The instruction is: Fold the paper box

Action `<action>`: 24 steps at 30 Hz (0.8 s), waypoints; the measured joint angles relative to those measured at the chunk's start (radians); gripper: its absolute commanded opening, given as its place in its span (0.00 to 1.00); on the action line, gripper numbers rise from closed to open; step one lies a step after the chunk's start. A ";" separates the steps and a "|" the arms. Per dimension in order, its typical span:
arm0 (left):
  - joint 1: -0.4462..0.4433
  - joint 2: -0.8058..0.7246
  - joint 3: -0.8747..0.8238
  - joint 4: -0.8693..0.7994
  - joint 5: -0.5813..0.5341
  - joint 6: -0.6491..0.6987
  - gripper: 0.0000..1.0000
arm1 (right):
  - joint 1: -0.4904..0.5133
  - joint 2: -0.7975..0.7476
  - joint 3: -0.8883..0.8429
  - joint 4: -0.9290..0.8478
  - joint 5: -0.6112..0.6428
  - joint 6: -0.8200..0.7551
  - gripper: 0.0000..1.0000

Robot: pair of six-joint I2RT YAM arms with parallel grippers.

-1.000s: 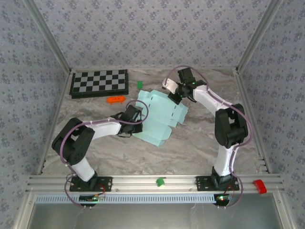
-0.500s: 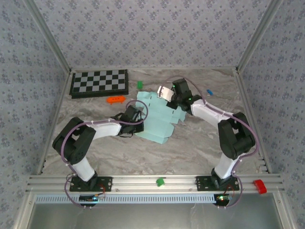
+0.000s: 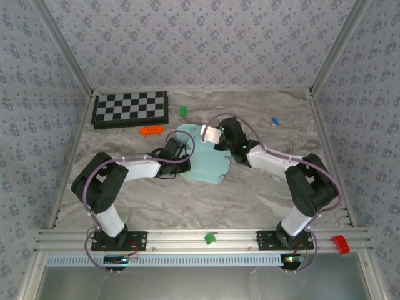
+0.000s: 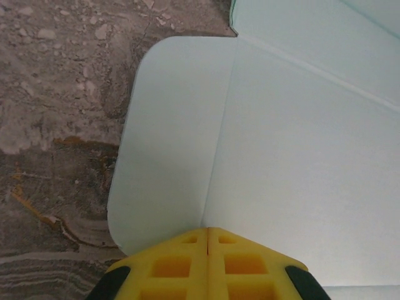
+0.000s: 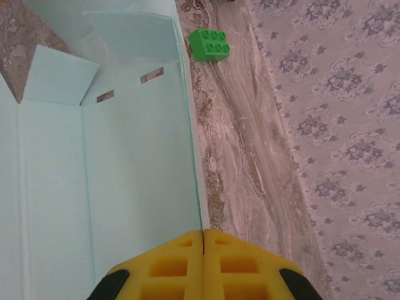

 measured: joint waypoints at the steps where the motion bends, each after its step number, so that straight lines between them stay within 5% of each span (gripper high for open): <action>1: -0.001 0.002 0.002 0.002 0.000 0.000 0.06 | 0.007 0.000 -0.016 0.028 0.013 -0.010 0.00; 24: -0.006 0.017 0.015 0.014 0.023 0.001 0.08 | 0.081 0.003 -0.180 0.322 0.146 -0.111 0.00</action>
